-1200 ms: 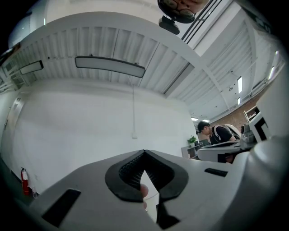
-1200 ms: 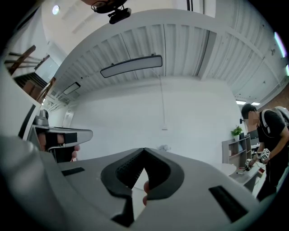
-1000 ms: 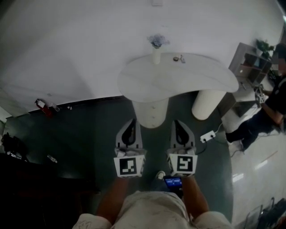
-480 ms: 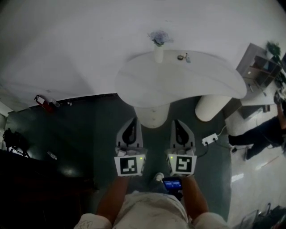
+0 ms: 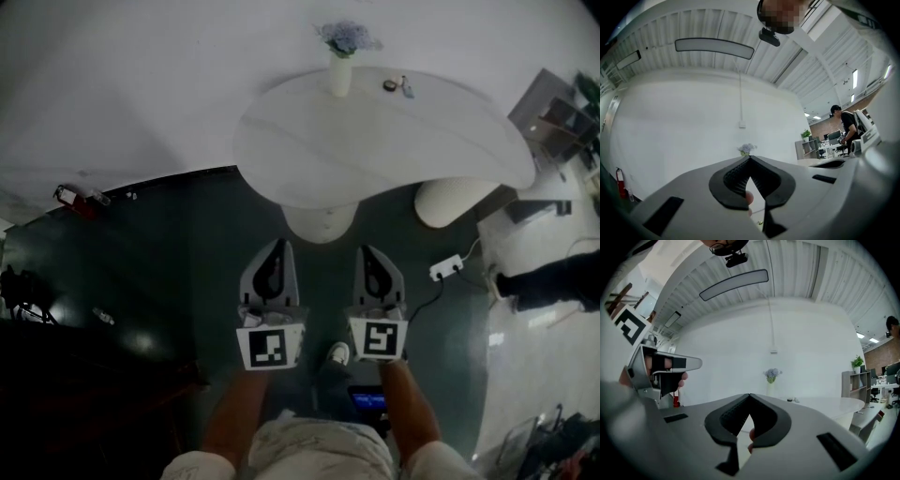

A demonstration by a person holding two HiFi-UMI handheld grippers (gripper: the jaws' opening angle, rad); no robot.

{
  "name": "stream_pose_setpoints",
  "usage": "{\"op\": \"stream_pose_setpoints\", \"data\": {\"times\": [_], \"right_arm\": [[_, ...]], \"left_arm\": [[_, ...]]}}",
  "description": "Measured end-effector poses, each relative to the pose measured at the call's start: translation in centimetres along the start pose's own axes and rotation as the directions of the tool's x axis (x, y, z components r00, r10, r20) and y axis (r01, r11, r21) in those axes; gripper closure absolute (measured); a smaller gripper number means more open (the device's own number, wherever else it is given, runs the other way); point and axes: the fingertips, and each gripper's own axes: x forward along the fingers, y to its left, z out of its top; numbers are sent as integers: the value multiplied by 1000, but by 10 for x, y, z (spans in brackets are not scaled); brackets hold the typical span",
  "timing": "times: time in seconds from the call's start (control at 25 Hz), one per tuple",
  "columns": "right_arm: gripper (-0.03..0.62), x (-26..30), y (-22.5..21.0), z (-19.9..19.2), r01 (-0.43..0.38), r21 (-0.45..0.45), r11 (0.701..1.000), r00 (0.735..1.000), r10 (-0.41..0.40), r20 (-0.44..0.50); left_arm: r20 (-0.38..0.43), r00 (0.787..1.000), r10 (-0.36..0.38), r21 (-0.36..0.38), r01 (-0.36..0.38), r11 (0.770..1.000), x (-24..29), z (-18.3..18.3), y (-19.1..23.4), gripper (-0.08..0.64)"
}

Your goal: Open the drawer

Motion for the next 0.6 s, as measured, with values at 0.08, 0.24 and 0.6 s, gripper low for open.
{"op": "stream_pose_setpoints", "data": {"times": [0.08,0.24,0.6], "right_arm": [[589,13,6,-25,2,-7,1000,999,-2,-35],[587,41,15,-80,14,-3,1000,996,-14,-93],[523,110,21,-219,44,18,999,981,-40,-187]], "left_arm": [[-20,1000,-2,-18,1,1000,4,-21,6,565],[-43,999,-17,-40,15,999,14,-64,15,565],[-90,996,-28,-66,22,998,35,-185,28,565]]}}
